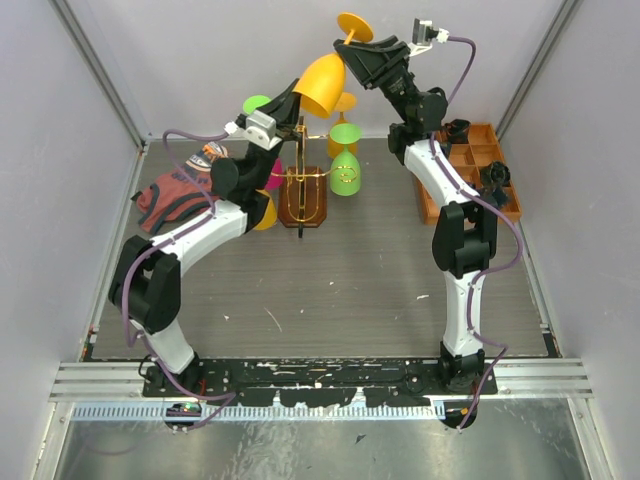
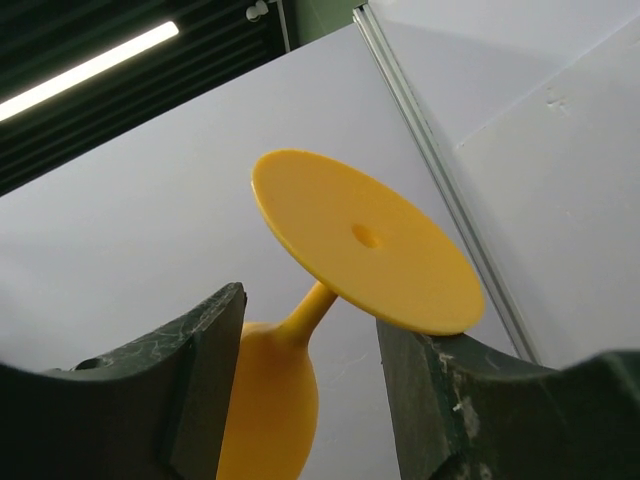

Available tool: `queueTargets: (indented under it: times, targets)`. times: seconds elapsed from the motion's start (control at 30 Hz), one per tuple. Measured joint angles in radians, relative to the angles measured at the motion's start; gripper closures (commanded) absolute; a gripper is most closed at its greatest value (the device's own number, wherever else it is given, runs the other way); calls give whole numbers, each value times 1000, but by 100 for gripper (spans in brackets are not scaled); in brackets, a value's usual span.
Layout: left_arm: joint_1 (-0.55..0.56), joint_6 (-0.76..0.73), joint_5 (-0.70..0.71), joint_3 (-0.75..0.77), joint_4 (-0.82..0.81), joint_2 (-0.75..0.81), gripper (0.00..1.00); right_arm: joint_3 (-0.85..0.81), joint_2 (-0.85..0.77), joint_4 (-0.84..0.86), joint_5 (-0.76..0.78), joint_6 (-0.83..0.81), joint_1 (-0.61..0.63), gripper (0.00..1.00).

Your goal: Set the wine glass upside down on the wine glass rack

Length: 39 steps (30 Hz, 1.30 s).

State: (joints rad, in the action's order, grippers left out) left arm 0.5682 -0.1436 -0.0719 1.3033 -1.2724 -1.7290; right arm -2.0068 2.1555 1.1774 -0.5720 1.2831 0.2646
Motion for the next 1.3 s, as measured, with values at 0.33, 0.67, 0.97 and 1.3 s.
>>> queueTargets:
  times: [0.33, 0.67, 0.97, 1.3]
  targets:
    - [0, -4, 18, 0, 6, -4, 98, 0, 0, 3, 5, 9, 2, 63]
    - [19, -1, 51, 24, -4, -51, 98, -5, 0, -15, 20, 10, -8, 64]
    - [55, 15, 141, 37, -8, -71, 100, -13, 0, -27, 24, 6, -12, 57]
    - [70, 14, 195, 37, -8, -76, 100, -12, 0, -34, 15, 2, -6, 46]
